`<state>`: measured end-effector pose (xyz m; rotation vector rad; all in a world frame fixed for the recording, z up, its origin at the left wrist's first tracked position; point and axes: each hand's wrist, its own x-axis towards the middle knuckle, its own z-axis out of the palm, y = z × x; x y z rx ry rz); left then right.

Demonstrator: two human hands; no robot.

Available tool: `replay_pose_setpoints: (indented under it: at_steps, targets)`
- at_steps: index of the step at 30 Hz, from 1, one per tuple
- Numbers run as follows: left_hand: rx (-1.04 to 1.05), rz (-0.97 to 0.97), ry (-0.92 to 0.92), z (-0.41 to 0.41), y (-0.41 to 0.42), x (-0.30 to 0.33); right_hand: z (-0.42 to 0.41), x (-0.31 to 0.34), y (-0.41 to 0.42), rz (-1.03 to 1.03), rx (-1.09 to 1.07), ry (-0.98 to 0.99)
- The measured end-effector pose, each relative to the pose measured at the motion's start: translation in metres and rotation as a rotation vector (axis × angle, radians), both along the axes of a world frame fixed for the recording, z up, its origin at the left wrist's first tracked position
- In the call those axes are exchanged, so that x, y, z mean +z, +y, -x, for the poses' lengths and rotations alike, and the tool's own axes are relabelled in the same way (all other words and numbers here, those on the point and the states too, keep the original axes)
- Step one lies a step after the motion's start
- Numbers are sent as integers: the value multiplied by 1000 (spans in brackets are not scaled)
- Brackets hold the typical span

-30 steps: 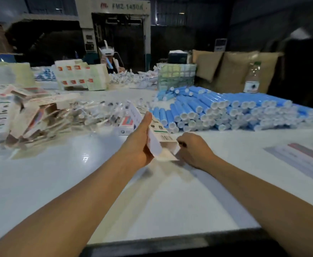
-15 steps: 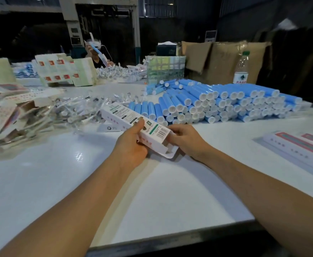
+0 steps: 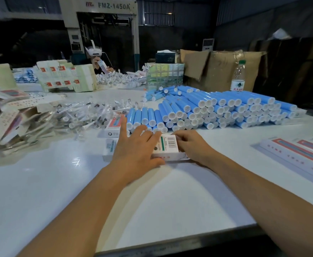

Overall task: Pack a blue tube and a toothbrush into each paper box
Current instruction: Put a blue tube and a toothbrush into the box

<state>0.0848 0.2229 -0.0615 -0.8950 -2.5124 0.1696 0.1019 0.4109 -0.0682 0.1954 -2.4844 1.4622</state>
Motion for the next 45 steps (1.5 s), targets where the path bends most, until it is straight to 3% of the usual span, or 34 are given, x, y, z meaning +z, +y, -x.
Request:
replay_pose_setpoints:
  at_steps: [6, 12, 17, 23, 27, 30, 32, 38, 42, 45]
  targets:
    - [3, -156, -165, -4, 3, -6, 6, 12, 5, -17, -135, 31]
    - [55, -196, -112, -3, 10, -14, 63, 76, 37, -483, -471, 250]
    - [76, -241, -97, 1, 18, -17, 114, 106, 57, -938, -607, -65]
    - [76, -254, -80, 6, 22, -18, 144, 104, 56, -1152, -599, -190]
    - [61, -273, -65, 6, 22, -18, 148, 116, 53, -1155, -569, -269]
    - [64, -270, -78, 6, 22, -18, 140, 120, 50, -1007, -578, -244]
    - [72, -263, -88, 7, 22, -17, 128, 128, 52, -831, -609, -125]
    - [98, -318, -53, 8, 19, -11, 52, 125, 55, 12, -471, 229]
    - [131, -331, -42, 7, 19, -9, 6, 71, 49, 466, -379, 267]
    - [126, -328, -44, 3, 21, -10, -4, 37, 39, 660, -388, 240]
